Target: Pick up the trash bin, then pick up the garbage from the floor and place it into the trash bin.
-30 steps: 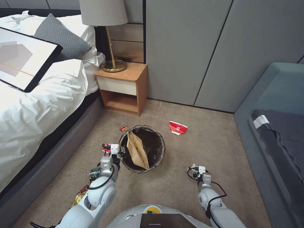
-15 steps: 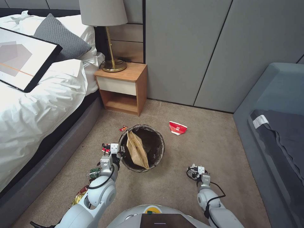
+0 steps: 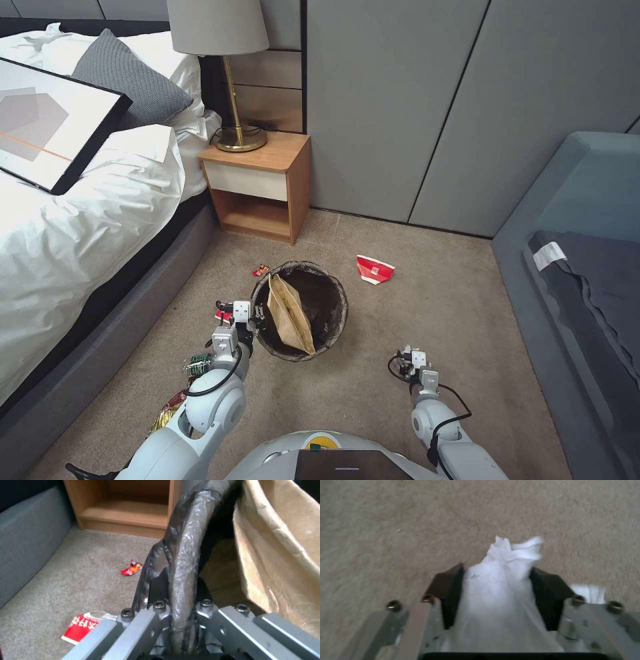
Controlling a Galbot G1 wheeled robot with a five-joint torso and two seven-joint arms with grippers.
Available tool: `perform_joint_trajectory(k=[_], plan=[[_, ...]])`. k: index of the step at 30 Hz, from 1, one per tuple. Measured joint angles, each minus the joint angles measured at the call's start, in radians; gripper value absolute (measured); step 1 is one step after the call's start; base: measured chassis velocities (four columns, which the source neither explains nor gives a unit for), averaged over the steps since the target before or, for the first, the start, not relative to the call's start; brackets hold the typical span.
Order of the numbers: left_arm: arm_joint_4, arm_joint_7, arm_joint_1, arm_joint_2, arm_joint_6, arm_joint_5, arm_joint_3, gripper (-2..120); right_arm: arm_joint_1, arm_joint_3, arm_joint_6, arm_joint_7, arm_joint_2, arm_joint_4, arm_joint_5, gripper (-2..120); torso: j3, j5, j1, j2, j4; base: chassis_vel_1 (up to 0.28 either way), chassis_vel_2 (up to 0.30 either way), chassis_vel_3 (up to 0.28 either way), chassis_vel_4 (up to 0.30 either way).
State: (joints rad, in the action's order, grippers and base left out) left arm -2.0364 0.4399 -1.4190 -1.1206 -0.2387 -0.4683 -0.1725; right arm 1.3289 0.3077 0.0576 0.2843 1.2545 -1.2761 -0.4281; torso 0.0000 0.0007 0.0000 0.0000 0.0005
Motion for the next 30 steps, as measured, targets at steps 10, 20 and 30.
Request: perform_joint_trajectory(k=[10, 20, 30], plan=[[0.004, 0.004, 0.007, -0.002, -0.001, -0.002, 0.006, 0, 0.023, 0.000, 0.009, 0.033, -0.002, -0.071, -0.007, 6, 0.000, -0.0005, 0.000, 0.000, -0.0005, 0.000, 0.000, 0.000, 0.000], [0.007, 0.005, 0.008, -0.004, -0.002, -0.002, 0.009, 0, 0.023, 0.009, 0.008, 0.063, -0.007, -0.111, -0.021, 0, 0.000, -0.0006, 0.000, 0.000, -0.0005, 0.000, 0.000, 0.000, 0.000], [0.009, 0.006, 0.009, -0.004, -0.004, -0.002, 0.019, 0, 0.030, 0.048, -0.005, 0.116, -0.008, -0.249, -0.023, 0, 0.000, -0.0008, 0.000, 0.000, -0.0004, 0.000, 0.000, 0.000, 0.000]])
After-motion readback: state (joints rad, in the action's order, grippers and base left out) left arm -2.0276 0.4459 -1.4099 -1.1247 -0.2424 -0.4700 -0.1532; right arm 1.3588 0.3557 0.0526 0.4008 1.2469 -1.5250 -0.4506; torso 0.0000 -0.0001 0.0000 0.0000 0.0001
